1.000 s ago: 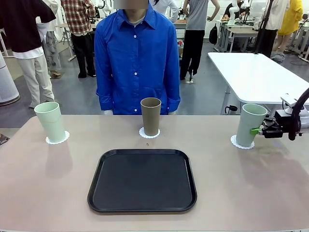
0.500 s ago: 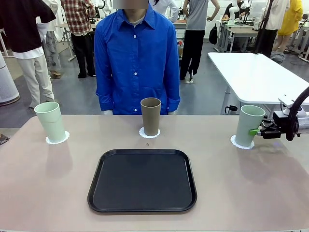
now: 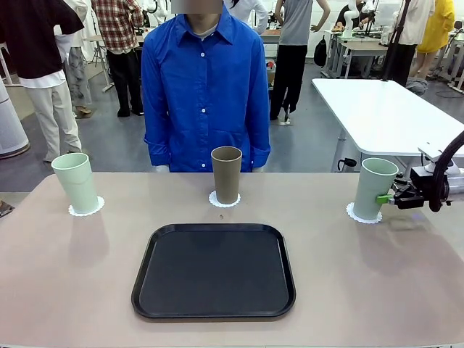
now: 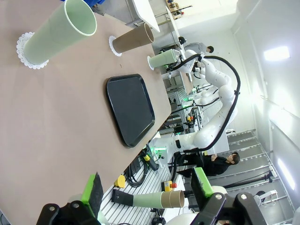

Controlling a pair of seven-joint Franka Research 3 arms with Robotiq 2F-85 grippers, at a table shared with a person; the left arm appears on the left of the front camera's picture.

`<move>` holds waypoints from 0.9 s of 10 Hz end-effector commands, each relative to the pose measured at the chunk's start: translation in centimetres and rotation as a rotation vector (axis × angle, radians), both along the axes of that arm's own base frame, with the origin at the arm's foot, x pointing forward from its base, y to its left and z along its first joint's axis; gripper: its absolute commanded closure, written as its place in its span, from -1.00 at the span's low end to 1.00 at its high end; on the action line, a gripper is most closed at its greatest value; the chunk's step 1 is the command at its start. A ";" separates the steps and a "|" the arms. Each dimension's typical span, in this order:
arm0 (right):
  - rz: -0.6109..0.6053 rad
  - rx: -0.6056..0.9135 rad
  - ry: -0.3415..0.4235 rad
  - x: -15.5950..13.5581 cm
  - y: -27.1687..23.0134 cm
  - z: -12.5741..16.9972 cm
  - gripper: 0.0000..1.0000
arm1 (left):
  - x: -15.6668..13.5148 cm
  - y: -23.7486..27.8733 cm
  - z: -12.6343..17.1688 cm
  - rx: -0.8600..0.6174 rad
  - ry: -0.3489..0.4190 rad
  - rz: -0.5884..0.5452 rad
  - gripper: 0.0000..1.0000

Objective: Place coasters on the table and set cups on them.
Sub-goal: Take one Reusable plastic cup from the Flat Tray and place it on a coaster set by the human.

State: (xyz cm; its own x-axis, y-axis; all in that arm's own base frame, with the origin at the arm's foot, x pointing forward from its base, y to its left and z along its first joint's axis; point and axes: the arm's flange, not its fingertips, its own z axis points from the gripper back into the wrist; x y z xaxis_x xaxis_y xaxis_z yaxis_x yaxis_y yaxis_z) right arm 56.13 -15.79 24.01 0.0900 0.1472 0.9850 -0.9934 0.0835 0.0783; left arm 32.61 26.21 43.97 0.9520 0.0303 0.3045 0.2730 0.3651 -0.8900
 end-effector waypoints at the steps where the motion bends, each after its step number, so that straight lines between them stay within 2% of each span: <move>1: 0.020 0.009 0.032 0.9 -0.7 0.2 -1.00 | -0.1 0.0 0.2 -0.003 -0.001 0.015 -1.00; 3: 0.026 -0.023 0.014 1.3 -1.2 0.2 -1.00 | -0.1 0.0 0.2 -0.003 -0.001 0.015 -1.00; 9: 0.056 -0.020 0.030 1.4 -2.3 0.0 -1.00 | -0.1 0.0 0.2 -0.003 -0.001 0.015 -1.00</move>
State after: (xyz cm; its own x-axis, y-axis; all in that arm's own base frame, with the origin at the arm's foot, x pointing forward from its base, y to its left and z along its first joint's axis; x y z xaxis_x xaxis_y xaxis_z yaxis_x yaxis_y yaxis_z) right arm 56.86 -17.63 23.84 0.0932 0.1789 0.9794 -0.9951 0.0495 0.0856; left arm 32.62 26.21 43.97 0.9520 0.0303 0.3045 0.2730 0.3651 -0.8900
